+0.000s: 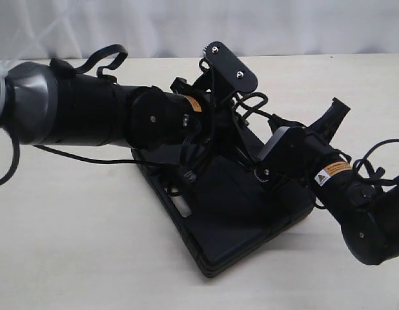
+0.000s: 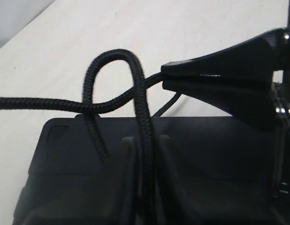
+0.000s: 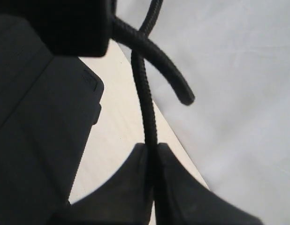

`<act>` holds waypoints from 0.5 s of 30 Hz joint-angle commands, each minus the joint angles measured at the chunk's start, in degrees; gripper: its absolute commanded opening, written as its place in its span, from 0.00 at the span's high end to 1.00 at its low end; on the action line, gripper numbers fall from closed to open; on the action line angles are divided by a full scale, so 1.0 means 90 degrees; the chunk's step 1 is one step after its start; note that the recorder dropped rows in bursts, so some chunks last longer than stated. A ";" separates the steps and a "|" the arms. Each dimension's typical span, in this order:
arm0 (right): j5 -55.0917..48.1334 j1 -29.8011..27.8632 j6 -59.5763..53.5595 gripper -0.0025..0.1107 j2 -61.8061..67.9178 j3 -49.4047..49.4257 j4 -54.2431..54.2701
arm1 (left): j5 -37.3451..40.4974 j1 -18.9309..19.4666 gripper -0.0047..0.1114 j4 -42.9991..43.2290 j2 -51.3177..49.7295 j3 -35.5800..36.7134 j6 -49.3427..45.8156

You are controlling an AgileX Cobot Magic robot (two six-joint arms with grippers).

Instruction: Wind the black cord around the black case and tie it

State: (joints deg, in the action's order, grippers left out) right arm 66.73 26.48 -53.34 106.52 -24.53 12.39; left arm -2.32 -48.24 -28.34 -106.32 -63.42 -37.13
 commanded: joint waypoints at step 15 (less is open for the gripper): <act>0.0103 0.0038 0.0078 0.94 -0.0001 -0.0048 -0.0155 | 0.0551 0.0427 0.39 -0.0094 0.0844 -0.0013 0.0150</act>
State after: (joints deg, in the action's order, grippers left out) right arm 66.84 26.82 -53.23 106.52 -24.89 11.36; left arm 1.34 -45.61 -28.73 -101.45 -63.42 -37.13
